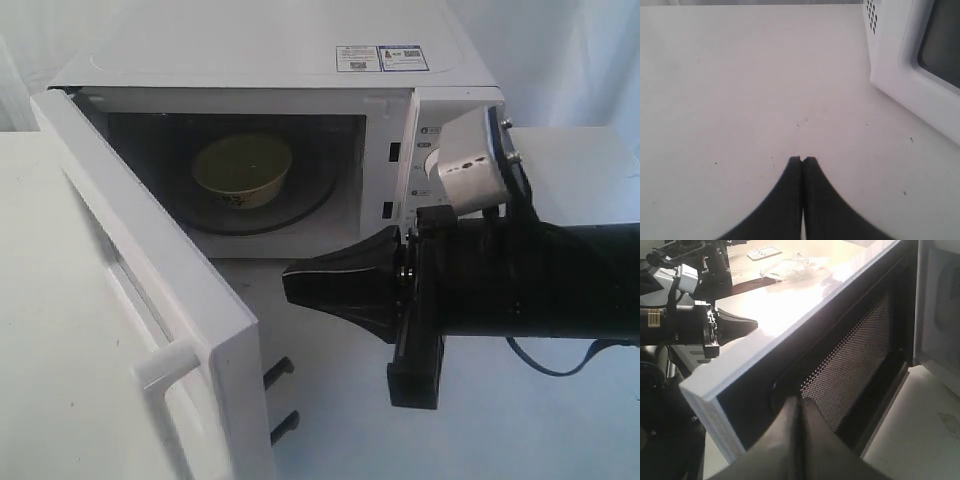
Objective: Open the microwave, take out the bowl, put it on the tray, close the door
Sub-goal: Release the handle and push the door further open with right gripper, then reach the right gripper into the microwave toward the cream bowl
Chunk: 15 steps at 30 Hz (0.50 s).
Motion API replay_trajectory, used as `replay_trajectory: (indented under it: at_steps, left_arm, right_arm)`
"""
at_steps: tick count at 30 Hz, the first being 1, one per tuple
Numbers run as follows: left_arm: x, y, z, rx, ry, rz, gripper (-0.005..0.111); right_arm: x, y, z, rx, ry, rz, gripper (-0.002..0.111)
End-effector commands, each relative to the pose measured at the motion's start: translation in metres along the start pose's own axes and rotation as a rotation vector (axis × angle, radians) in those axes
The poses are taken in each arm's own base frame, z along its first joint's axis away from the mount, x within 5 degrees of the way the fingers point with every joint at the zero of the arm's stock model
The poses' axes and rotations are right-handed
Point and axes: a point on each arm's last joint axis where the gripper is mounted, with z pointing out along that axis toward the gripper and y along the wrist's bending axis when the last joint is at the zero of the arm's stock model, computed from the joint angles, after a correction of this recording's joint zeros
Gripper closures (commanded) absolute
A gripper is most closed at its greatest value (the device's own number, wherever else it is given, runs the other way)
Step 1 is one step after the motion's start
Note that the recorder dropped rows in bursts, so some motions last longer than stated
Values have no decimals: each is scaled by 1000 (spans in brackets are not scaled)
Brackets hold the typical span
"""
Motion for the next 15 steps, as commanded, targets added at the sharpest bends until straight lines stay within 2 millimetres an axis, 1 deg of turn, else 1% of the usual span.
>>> replay_trajectory:
  at_steps: [1,3,7,12,15]
  left_arm:
    - [1,0,0,-1,-4,-8,107]
    - [1,0,0,-1,-4,-8,107]
    - [1,0,0,-1,-4,-8,107]
    - [1,0,0,-1,-4,-8,107]
    - [1,0,0,-1,-4,-8,107]
  right_arm:
    - [9,-4,7,-37,23,47,108]
    - [14,-4,14,-59,44,63,108]
    - [17,0,27,-107,72,69,108]
    - [19,6,43,-167,99,65,108]
    - [16,11,49,-197,103,51,108]
